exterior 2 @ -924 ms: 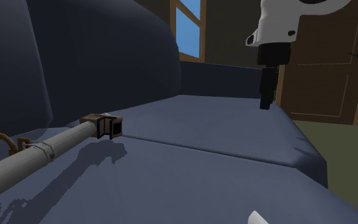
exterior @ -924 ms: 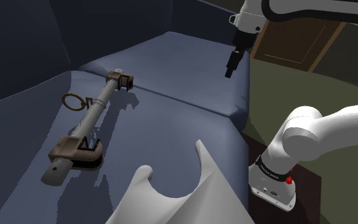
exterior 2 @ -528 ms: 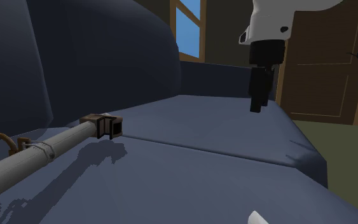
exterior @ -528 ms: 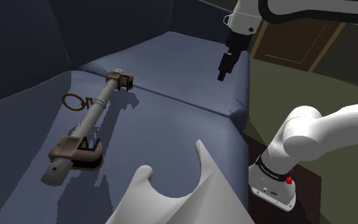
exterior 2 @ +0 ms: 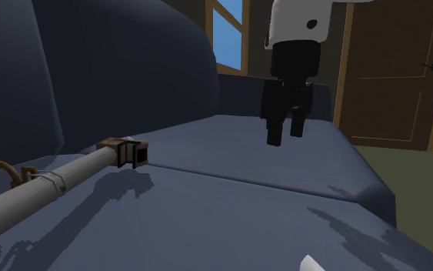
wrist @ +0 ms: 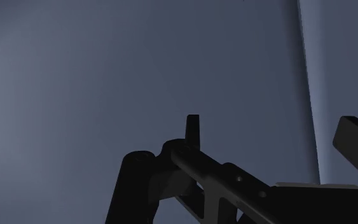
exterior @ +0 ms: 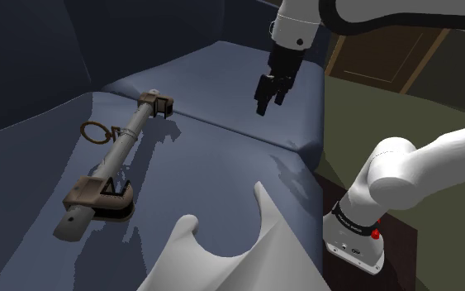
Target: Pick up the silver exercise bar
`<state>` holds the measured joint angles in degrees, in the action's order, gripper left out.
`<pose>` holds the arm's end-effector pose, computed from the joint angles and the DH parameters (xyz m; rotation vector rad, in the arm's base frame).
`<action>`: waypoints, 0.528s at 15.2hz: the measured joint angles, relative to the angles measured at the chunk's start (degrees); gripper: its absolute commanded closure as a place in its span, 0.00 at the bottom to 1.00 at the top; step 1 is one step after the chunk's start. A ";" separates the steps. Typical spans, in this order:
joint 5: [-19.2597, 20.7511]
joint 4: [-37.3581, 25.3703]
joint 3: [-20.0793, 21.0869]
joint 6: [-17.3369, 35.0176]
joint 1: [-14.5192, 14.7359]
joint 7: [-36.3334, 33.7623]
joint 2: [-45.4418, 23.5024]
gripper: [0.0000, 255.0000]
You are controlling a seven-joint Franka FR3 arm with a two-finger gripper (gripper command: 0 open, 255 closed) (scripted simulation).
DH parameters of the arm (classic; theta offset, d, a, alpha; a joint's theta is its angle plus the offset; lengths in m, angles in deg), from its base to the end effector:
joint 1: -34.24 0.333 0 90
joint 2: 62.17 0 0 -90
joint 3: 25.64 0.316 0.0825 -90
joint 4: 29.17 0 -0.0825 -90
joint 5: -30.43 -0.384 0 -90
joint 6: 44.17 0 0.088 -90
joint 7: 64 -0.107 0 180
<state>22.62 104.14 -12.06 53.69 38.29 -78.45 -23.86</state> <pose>0.3313 0.1368 0.5699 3.1400 -0.0121 0.0607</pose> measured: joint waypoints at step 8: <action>-2.87 -8.80 9.96 3.03 -0.41 -15.86 -9.99 0.00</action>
<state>19.75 95.35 -2.10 56.72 37.88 -94.30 -33.84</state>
